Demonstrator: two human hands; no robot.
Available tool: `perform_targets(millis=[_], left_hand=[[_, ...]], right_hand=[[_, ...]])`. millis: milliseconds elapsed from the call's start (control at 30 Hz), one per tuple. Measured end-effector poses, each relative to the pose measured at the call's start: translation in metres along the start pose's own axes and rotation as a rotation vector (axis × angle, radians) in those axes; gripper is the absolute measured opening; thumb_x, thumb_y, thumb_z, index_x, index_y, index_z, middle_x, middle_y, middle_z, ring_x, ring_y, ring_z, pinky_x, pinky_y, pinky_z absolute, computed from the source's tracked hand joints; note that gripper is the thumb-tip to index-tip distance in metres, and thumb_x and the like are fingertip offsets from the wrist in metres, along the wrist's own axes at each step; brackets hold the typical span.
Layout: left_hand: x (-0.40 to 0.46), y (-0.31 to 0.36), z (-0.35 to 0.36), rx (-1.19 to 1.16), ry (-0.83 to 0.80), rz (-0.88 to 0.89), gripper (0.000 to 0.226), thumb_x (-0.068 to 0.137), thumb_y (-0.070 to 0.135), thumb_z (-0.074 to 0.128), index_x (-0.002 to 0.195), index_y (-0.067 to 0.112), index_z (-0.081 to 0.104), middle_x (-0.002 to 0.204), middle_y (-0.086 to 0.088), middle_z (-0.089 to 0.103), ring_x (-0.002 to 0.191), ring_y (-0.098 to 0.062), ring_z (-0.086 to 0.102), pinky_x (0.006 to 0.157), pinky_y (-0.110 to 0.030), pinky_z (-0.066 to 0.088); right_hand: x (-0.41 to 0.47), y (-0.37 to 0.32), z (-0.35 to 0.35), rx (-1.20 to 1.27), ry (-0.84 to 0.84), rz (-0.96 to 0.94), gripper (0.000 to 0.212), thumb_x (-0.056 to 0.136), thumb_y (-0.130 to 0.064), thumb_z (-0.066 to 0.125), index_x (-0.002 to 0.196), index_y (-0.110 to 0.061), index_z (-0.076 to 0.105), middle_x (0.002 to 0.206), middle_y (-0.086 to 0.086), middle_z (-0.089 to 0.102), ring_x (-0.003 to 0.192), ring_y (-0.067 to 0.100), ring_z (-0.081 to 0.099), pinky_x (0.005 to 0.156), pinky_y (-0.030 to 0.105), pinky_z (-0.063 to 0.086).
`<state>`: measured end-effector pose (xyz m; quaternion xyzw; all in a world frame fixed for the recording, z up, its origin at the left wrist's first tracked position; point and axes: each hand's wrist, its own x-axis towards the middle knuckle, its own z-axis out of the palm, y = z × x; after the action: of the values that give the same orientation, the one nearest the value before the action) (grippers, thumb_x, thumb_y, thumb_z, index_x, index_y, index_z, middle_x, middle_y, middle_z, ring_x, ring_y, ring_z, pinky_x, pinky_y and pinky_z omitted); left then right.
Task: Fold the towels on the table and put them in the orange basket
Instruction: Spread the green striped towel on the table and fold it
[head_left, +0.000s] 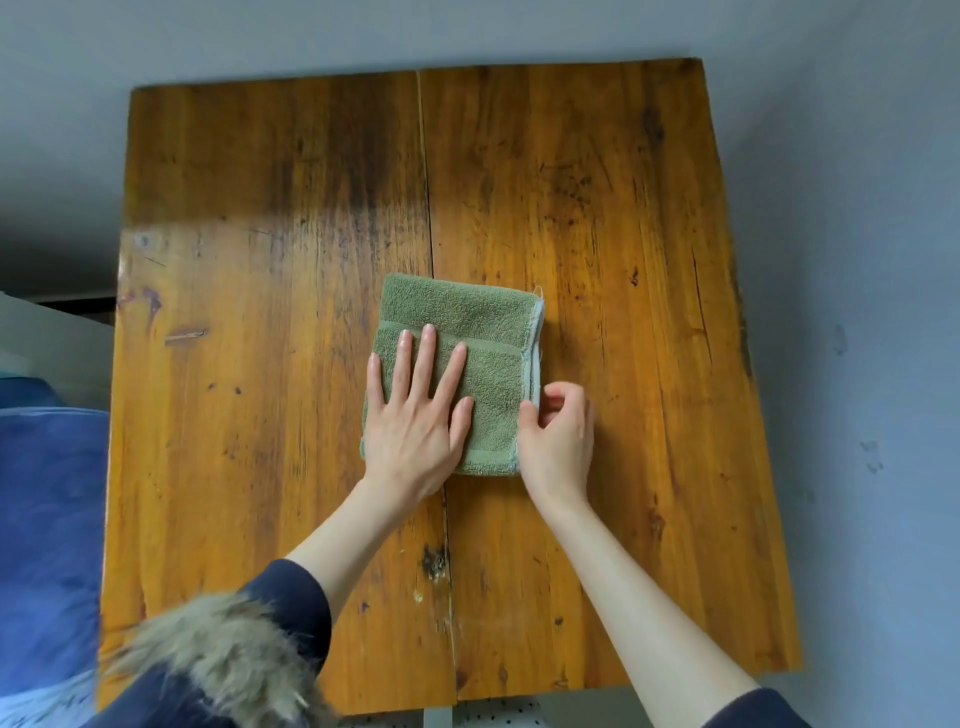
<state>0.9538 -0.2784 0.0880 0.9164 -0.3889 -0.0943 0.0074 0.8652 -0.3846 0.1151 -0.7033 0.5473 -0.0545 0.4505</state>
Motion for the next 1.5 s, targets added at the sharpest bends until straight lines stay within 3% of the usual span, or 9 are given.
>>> perform_targets(millis=[100,167,267,600,867,1000,1100,1300,1500], left_hand=[[0.003,-0.007,-0.007,-0.035,0.035,0.060,0.054,0.096,0.042,0.022,0.146,0.025,0.029,0.156,-0.011,0.016,0.145,-0.033,0.011,0.115,-0.051,0.015],[0.013,-0.016,-0.012,-0.047,0.077,0.129,0.051,0.097,0.037,0.023,0.147,0.024,0.029,0.157,-0.011,0.015,0.145,-0.032,0.005,0.116,-0.049,0.012],[0.032,-0.031,-0.016,-0.056,0.099,0.171,0.052,0.098,0.036,0.023,0.148,0.023,0.026,0.157,-0.011,0.013,0.144,-0.030,0.000,0.117,-0.049,0.007],[0.050,-0.037,0.004,-0.092,0.111,0.158,0.055,0.096,0.046,0.028,0.147,0.027,0.025,0.157,-0.008,0.016,0.145,-0.026,0.009,0.117,-0.051,0.008],[0.043,-0.036,-0.012,-0.129,0.037,0.120,0.055,0.095,0.045,0.029,0.147,0.026,0.026,0.157,-0.009,0.016,0.145,-0.029,0.009,0.114,-0.059,0.005],[0.017,-0.047,-0.019,-0.337,0.122,-0.097,0.054,0.095,0.032,0.045,0.144,0.013,0.032,0.151,-0.017,0.029,0.141,-0.034,0.023,0.113,-0.051,0.020],[0.005,-0.056,-0.022,-0.599,0.135,-0.290,0.056,0.093,0.024,0.052,0.142,0.004,0.033,0.127,-0.018,0.051,0.119,-0.033,0.045,0.101,-0.040,0.035],[0.008,-0.062,-0.028,-0.868,0.037,-0.488,0.056,0.091,0.030,0.057,0.140,0.012,0.036,0.109,-0.004,0.059,0.096,-0.016,0.054,0.084,-0.025,0.038],[0.020,-0.057,-0.035,-0.949,-0.138,-0.503,0.065,0.085,0.032,0.066,0.140,0.014,0.036,0.128,-0.007,0.054,0.114,-0.022,0.053,0.101,-0.042,0.042]], right_hand=[[-0.009,0.000,0.007,-0.426,0.103,-0.609,0.045,0.090,-0.017,0.052,0.134,-0.006,0.045,0.138,0.016,0.045,0.128,0.032,0.043,0.103,0.042,0.037],[-0.002,-0.002,0.014,-0.569,0.026,-0.788,0.056,0.092,-0.019,0.046,0.144,-0.008,0.030,0.150,0.016,0.031,0.140,0.030,0.027,0.113,0.047,0.026],[0.022,-0.011,0.024,-0.580,-0.011,-0.680,0.061,0.095,-0.023,0.039,0.148,-0.010,0.012,0.156,0.014,0.012,0.145,0.027,0.007,0.117,0.048,0.013],[0.054,0.003,0.042,-0.535,-0.020,-0.578,0.059,0.097,-0.041,0.021,0.149,-0.017,0.009,0.154,-0.003,-0.008,0.145,0.016,-0.005,0.119,0.038,-0.001],[0.045,-0.006,0.030,-0.455,-0.126,-0.531,0.057,0.100,-0.032,0.030,0.147,-0.029,-0.003,0.153,-0.008,-0.017,0.145,0.012,-0.010,0.117,0.038,-0.006],[0.021,-0.007,0.014,-0.126,-0.022,-0.323,0.054,0.098,-0.024,0.041,0.148,-0.019,0.021,0.156,0.000,0.016,0.142,0.010,0.017,0.116,0.033,0.019],[0.013,-0.010,0.003,-0.163,0.036,-0.207,0.047,0.095,-0.022,0.048,0.140,-0.013,0.036,0.134,0.004,0.044,0.123,0.019,0.045,0.104,0.041,0.037],[0.021,-0.018,0.002,-0.162,-0.160,0.054,0.048,0.094,-0.032,0.050,0.137,-0.013,0.037,0.132,0.006,0.047,0.118,0.023,0.049,0.099,0.036,0.040],[0.038,-0.022,-0.004,0.134,-0.241,0.306,0.031,0.091,-0.024,0.058,0.118,-0.010,0.054,0.108,0.004,0.063,0.091,0.016,0.059,0.082,0.031,0.048]])
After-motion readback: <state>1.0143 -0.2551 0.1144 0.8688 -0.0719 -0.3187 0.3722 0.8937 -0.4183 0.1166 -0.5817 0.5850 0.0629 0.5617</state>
